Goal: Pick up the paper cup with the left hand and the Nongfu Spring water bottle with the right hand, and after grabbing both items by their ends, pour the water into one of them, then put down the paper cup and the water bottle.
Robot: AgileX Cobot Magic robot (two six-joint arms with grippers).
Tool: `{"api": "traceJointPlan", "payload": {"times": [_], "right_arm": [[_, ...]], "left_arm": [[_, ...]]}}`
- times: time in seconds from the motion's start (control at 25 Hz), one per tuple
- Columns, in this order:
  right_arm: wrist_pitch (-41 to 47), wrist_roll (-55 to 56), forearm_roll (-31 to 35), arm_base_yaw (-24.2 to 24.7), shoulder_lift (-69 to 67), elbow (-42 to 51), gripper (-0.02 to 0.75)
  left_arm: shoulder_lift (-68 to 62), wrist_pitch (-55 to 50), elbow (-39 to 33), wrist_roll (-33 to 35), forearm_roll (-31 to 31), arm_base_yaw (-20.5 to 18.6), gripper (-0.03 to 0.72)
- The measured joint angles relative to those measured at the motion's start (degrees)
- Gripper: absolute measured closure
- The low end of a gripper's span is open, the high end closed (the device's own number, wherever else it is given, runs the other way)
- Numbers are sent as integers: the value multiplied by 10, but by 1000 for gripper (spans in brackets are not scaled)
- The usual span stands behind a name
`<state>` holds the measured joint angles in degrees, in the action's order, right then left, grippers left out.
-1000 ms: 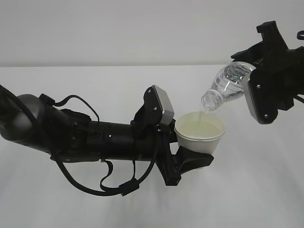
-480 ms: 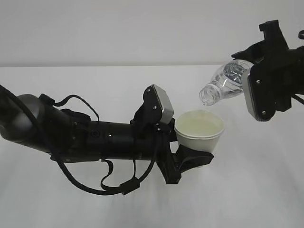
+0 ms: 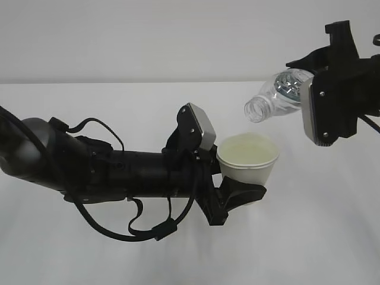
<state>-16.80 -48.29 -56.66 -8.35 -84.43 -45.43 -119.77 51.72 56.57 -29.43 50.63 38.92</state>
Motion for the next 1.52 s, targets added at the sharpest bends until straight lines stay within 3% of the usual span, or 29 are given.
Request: {"api": "traceJointPlan", "payload": {"times": [0.84,1.52], "right_arm": [[-70,203,-3,0,0,0,335],[-71,338,103,0,0,0,346]], "left_arm": [[0,-15,0,0,-5,0,235],[0,-17,0,0,-5,0,235]]}}
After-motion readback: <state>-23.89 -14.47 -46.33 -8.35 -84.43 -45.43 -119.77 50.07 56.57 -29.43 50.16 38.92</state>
